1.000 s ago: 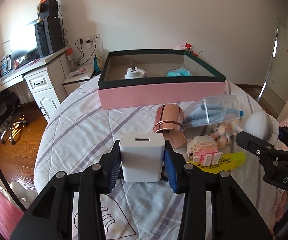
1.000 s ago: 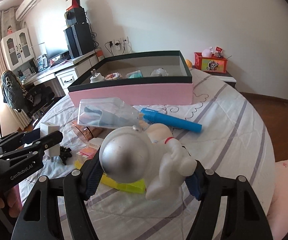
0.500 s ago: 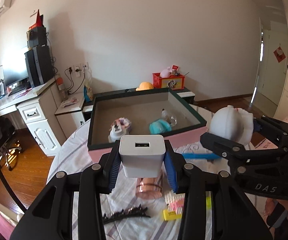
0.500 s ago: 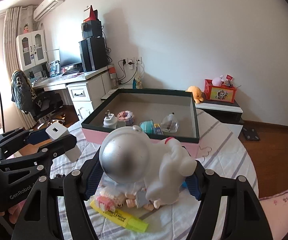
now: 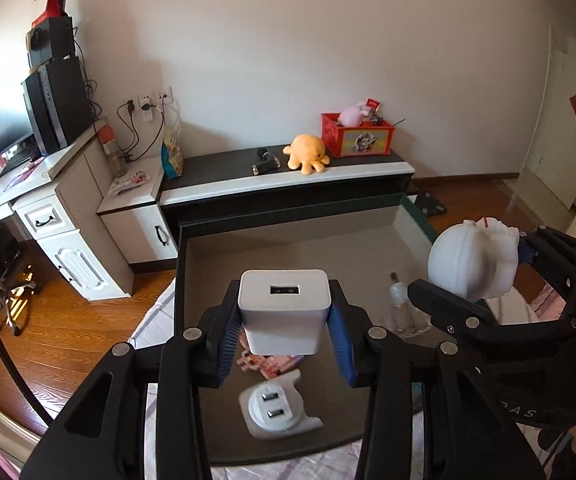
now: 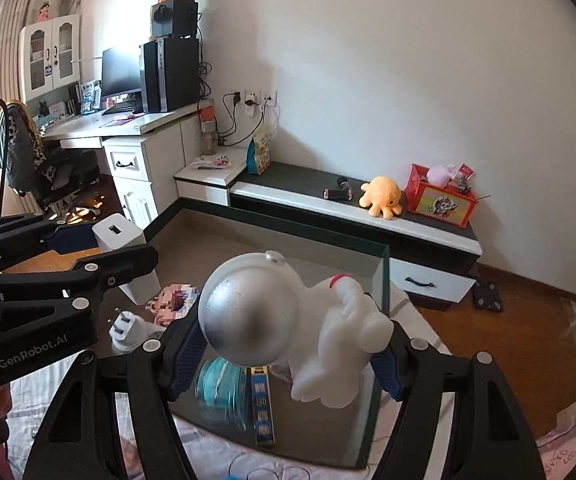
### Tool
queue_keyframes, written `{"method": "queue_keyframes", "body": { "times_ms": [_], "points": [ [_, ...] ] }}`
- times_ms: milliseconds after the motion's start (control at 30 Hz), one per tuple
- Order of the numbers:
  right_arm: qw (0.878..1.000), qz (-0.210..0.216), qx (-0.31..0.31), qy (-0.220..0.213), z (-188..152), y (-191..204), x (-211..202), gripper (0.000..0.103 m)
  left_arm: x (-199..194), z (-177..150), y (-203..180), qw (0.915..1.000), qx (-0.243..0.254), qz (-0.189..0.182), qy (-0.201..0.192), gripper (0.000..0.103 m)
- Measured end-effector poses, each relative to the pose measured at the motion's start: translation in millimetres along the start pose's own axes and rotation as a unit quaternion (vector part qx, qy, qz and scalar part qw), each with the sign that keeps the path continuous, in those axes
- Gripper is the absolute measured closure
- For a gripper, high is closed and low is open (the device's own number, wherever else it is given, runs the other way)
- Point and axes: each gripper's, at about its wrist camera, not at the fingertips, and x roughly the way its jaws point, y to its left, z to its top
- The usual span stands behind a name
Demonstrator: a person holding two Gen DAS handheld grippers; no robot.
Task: Organize rigid objects
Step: 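Carry the charger and astronaut figure into the pink box and open both tools, then withdraw both tools from the box back over the bed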
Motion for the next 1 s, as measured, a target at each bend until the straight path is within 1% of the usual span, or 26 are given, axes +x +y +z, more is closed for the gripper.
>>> {"method": "queue_keyframes", "body": {
  "times_ms": [67,167,233,300,367,433,467,500,533,567,633,700,733,833,900,933,1000],
  "points": [
    [1.0,0.0,-0.002,0.028,3.7,-0.5,27.0,0.031,19.5,1.8,4.3,0.9998,-0.001,0.008,0.017,0.062],
    [0.998,0.012,0.0,0.064,4.4,1.5,64.8,0.031,42.0,-2.6,8.8,0.9992,0.006,0.024,0.032,0.062],
    [0.997,0.01,-0.005,0.078,3.1,4.6,78.7,0.031,56.2,-5.8,16.2,0.9984,-0.002,0.022,0.052,0.062],
    [0.995,0.014,-0.007,0.094,2.4,6.5,90.8,0.031,65.7,-8.5,22.6,0.9978,-0.008,0.024,0.061,0.062],
    [0.993,0.009,-0.014,0.116,-0.2,9.5,101.0,0.031,70.8,-13.7,26.2,0.9972,-0.012,0.029,0.068,0.062],
    [0.993,0.011,-0.014,0.117,-1.1,9.5,101.9,0.031,72.0,-19.9,27.2,0.9969,-0.015,0.036,0.068,0.061],
    [0.993,0.008,-0.014,0.12,-1.0,9.0,101.6,0.03,72.4,-20.9,28.0,0.9968,-0.017,0.037,0.068,0.058],
    [0.993,0.008,-0.008,0.119,-0.6,7.3,100.2,0.027,71.5,-21.7,28.4,0.9966,-0.02,0.037,0.07,0.048],
    [0.993,0.006,-0.003,0.116,0.8,6.1,98.5,0.02,68.4,-23.3,28.0,0.9966,-0.022,0.04,0.068,0.04],
    [0.993,0.005,0.002,0.117,0.0,4.2,95.3,0.02,63.7,-24.5,27.6,0.9968,-0.021,0.046,0.062,0.037],
    [0.993,0.012,0.009,0.116,1.0,1.5,91.6,0.02,49.3,-27.6,25.7,0.9974,-0.019,0.05,0.049,0.027],
    [0.995,0.011,0.012,0.101,-0.3,0.5,76.7,0.02,26.3,-31.4,24.0,0.9981,-0.018,0.054,0.024,0.024],
    [0.996,0.013,0.016,0.09,-0.5,0.6,66.8,0.02,14.5,-32.9,23.9,0.9981,-0.02,0.058,0.01,0.02],
    [0.999,0.017,0.025,0.045,-2.9,4.6,24.0,0.019,-35.1,-44.0,14.2,0.9961,-0.014,0.074,-0.047,0.01],
    [0.999,0.012,0.028,0.012,-7.8,11.0,-11.3,0.017,-69.2,-53.0,9.8,0.9931,-0.014,0.085,-0.079,0.007],
    [1.0,0.009,0.026,-0.004,-11.5,15.4,-30.1,0.016,-86.3,-58.2,7.2,0.9918,-0.018,0.086,-0.093,0.004],
    [0.999,0.005,0.027,-0.032,-20.0,24.9,-64.2,0.015,-119.0,-69.7,3.7,0.9893,-0.022,0.084,-0.117,0.003]
  ]
}}
